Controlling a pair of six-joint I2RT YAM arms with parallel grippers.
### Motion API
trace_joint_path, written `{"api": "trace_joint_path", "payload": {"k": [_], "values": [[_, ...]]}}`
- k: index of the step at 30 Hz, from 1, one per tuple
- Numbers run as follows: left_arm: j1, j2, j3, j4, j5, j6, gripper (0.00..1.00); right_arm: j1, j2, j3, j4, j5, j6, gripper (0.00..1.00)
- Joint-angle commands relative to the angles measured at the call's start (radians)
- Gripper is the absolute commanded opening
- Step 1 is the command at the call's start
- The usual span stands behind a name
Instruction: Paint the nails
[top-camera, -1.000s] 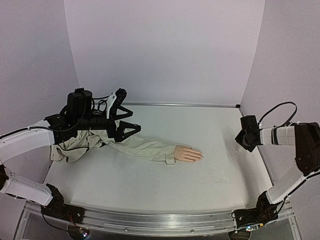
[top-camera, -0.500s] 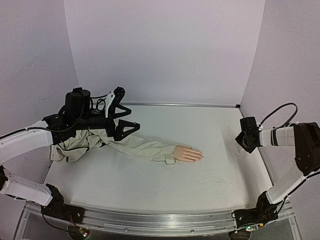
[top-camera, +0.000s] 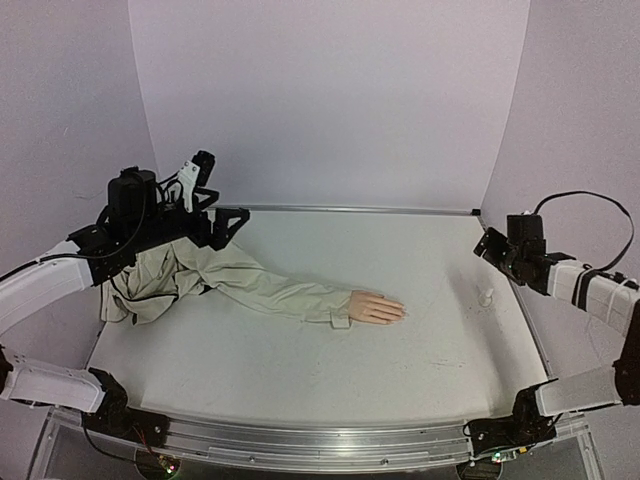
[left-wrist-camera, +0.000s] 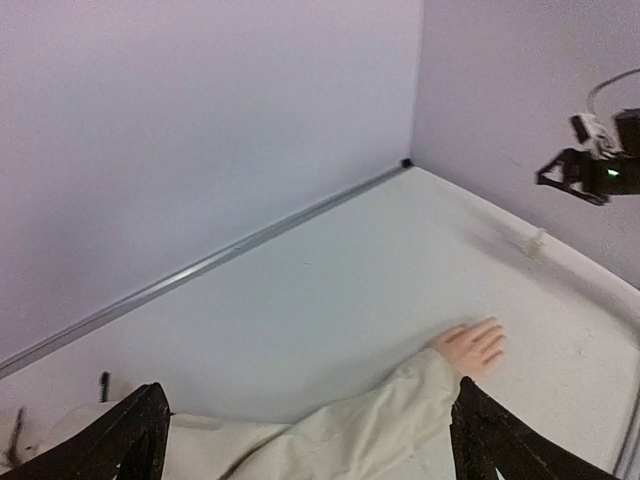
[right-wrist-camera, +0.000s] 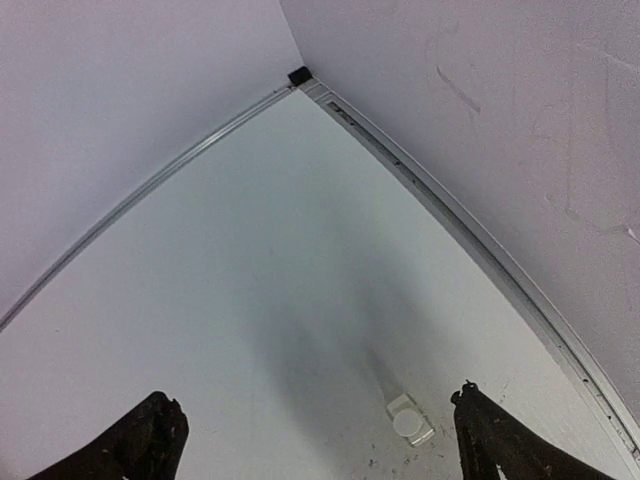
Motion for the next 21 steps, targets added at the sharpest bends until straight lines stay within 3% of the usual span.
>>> {"api": "trace_joint_path", "payload": {"k": [1,4,11,21], "values": [[0.081,-0.091,0.036,0.042,-0.283,-0.043,1.00,-0.002,-0.163,0.081,-0.060,-0.174,-0.240,0.98],[0.154,-0.149,0.077,-0.006,-0.316,-0.096,0.99,-0.002,-0.331,0.088,-0.061,-0.227,-0.330,0.98],[0.194,-0.232,0.257,-0.216,-0.449,-0.006,1.00,-0.003,-0.650,0.164,-0.086,-0.159,-0.453,0.98],[0.225,-0.308,0.350,-0.294,-0.524,0.111,0.99,-0.002,-0.713,0.340,-0.172,-0.127,-0.505,0.98]]}}
